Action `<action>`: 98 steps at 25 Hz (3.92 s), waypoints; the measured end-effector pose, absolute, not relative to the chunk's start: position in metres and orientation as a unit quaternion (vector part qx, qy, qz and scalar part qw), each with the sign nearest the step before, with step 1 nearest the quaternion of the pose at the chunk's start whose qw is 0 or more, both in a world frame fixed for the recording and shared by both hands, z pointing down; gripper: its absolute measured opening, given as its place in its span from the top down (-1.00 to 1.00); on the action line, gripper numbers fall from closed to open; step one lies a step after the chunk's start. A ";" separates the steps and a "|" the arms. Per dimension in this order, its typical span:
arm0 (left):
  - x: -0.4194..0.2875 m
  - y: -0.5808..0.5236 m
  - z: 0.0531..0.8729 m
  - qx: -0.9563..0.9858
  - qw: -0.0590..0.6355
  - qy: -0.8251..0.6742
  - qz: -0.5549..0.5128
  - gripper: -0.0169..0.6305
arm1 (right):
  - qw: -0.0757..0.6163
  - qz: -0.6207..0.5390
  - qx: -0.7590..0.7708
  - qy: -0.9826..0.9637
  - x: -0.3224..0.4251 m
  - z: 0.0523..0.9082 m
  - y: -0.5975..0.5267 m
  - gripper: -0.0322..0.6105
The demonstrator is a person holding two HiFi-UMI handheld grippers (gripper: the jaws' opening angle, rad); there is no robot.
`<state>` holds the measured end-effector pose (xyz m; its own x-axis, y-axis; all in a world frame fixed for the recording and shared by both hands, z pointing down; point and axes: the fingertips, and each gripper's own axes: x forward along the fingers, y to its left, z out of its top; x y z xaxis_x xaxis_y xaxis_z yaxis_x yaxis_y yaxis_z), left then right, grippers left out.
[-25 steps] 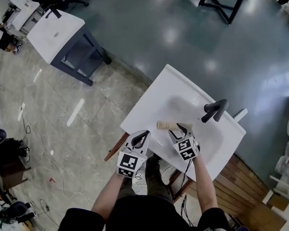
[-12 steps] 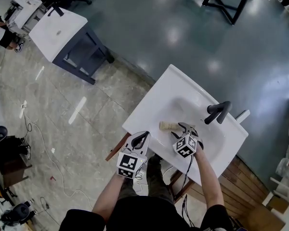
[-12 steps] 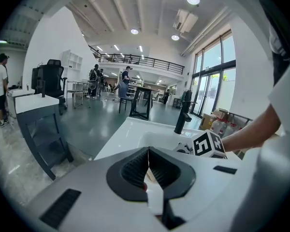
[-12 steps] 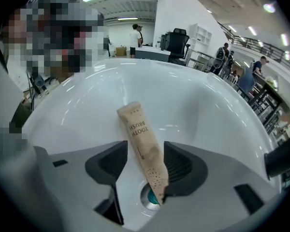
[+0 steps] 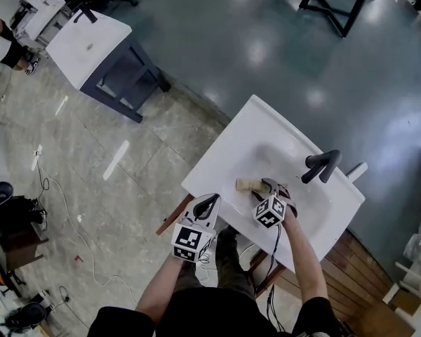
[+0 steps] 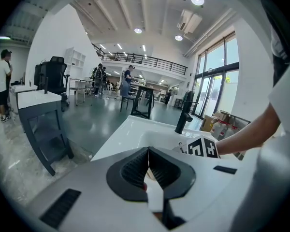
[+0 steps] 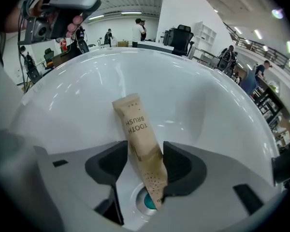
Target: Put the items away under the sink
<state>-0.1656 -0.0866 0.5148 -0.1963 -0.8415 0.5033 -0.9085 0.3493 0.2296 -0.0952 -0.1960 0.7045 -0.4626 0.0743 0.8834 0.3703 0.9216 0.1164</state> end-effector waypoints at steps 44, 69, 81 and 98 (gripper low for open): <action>-0.161 -0.040 0.455 0.592 0.223 -0.773 0.054 0.92 | 0.364 -0.052 0.082 -0.926 -0.093 0.571 -0.209 0.75; -0.145 -0.008 0.363 0.696 0.128 -0.705 0.047 0.92 | 0.129 0.051 0.294 -0.946 -0.014 0.379 -0.130 0.75; -0.113 0.014 0.348 0.745 0.112 -0.657 0.044 0.92 | 0.084 0.078 0.369 -0.922 0.040 0.357 -0.081 0.76; -0.048 0.031 0.384 0.777 0.146 -0.610 0.057 0.92 | 0.095 0.107 0.419 -0.897 0.117 0.384 -0.036 0.76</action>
